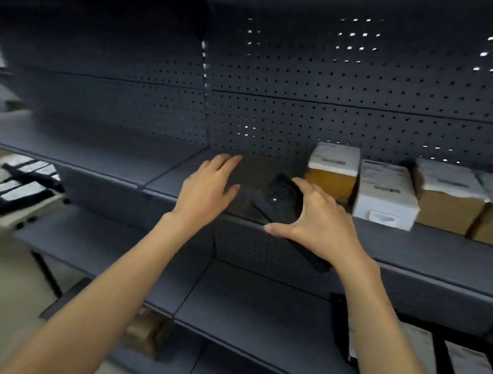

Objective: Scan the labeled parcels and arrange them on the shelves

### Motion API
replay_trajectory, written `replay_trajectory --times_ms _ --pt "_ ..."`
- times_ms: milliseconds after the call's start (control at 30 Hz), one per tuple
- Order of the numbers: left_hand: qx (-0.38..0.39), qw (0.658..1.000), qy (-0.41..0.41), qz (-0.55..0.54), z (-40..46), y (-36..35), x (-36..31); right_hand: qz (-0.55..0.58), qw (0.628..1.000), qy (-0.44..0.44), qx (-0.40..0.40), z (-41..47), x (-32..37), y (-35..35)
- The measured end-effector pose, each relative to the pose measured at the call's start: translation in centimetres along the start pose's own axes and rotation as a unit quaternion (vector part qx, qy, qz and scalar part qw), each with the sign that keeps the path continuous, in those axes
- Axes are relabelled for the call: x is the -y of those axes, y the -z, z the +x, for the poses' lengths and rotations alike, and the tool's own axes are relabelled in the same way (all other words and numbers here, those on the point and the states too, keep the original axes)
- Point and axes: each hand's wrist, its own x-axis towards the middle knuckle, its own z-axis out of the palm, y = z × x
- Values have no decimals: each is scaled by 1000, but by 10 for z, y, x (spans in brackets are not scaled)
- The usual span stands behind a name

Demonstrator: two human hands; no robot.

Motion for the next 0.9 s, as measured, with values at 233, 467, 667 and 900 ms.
replay_trajectory --times_ms 233,467,667,900 --pt "-29 988 128 85 -96 55 131 35 985 155 67 33 120 -78" --pt "-10 957 256 138 -210 105 271 81 950 263 148 54 271 -183" --pt "18 929 331 164 -306 146 405 122 918 288 244 60 407 -294" --pt "67 902 383 189 -374 173 549 141 900 272 309 78 528 -411"
